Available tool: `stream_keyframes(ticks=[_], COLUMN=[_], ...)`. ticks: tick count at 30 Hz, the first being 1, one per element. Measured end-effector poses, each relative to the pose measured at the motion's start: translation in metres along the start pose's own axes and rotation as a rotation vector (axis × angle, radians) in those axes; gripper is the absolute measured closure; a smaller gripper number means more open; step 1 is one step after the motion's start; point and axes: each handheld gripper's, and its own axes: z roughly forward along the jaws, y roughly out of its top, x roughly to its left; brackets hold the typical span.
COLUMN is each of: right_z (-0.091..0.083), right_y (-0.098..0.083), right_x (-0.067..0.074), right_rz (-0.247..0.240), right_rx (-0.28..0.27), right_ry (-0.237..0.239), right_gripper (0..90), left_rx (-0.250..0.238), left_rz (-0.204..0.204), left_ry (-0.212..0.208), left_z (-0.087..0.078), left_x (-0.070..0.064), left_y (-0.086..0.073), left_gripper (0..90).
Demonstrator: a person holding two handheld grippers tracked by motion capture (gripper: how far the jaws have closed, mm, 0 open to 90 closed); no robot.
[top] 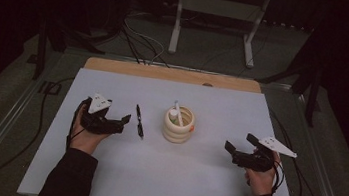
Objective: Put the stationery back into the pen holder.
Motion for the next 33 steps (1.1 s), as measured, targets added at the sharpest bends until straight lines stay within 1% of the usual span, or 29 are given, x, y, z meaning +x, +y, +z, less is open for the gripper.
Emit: stream_keyframes(ticks=[1,2,3,6,7,9,10,12,14,15,17,18,19,20,23,24,25,27,28,29,30,33], right_z=[0.0,0.0,0.0,0.0,0.0,0.0,0.0,0.0,0.0,0.0,0.0,0.0,0.0,0.0,0.0,-0.001,-0.001,-0.001,0.0,0.0,0.0,-0.001], right_y=[0.0,0.0,0.0,0.0,0.0,0.0,0.0,0.0,0.0,0.0,0.0,0.0,0.0,0.0,0.0,0.0,0.0,0.0,0.0,0.0,0.0,0.0], right_x=[0.0,0.0,0.0,0.0,0.0,-0.001,-0.001,0.0,0.0,0.0,0.0,0.0,0.0,0.0,-0.001,-0.001,-0.001,-0.001,-0.001,-0.001,-0.001,-0.001], right_rz=[0.0,-0.001,-0.002,-0.001,-0.001,-0.002,-0.001,-0.001,-0.001,0.0,-0.001,-0.001,-0.002,-0.001,-0.001,-0.001,-0.002,-0.002,-0.003,-0.003,-0.003,-0.003], right_rx=[0.0,0.001,0.002,0.0,0.0,-0.001,-0.001,-0.001,0.0,0.001,0.001,0.001,0.002,0.001,0.001,0.0,0.0,0.0,0.0,0.0,0.0,-0.001], right_ry=[0.0,-0.001,-0.001,-0.001,-0.001,-0.001,-0.001,-0.002,-0.001,-0.002,-0.003,-0.003,-0.002,-0.002,-0.002,-0.002,-0.003,-0.002,-0.002,-0.002,-0.002,-0.002], right_gripper=[0.0,0.0,0.0,0.0,0.0,0.0,0.0,0.0,0.0,0.0,0.0,0.0,0.0,0.0,0.0,0.0,0.0,0.0,0.0,0.0,0.0,0.0], left_rx=[0.009,0.02,0.031,0.035,0.046,0.061,0.073,0.093,0.107,0.114,0.123,0.134,0.152,0.165,0.185,0.185,0.209,0.229,0.229,0.245,0.256,0.281], left_rz=[-0.005,-0.012,-0.019,-0.056,-0.071,-0.097,-0.1,-0.108,-0.114,-0.121,-0.119,-0.114,-0.12,-0.121,-0.139,-0.139,-0.148,-0.144,-0.144,-0.14,-0.138,-0.144], left_ry=[0.001,0.016,0.043,0.072,0.092,0.096,0.11,0.102,0.105,0.095,0.095,0.102,0.09,0.086,0.074,0.074,0.072,0.065,0.065,0.062,0.062,0.061], left_z=[0.001,0.003,0.005,0.009,0.012,0.017,0.02,0.026,0.032,0.036,0.039,0.042,0.049,0.053,0.063,0.063,0.071,0.079,0.079,0.086,0.089,0.098], left_x=[0.001,0.002,0.002,0.003,0.003,0.004,0.003,0.002,0.001,0.001,0.001,0.0,-0.001,-0.001,0.0,0.0,-0.001,-0.002,-0.002,-0.003,-0.003,-0.003], left_y=[-0.001,-0.001,-0.001,0.0,0.001,0.003,0.005,0.007,0.01,0.011,0.012,0.014,0.016,0.017,0.02,0.02,0.022,0.024,0.024,0.026,0.026,0.027], left_gripper=[4.3,0.3,0.1,0.0,0.0,0.0,0.0,0.0,0.1,0.2,1.0,1.0,1.0,1.0,1.9,2.1,2.7,3.9,4.1,4.8,5.7,7.4])
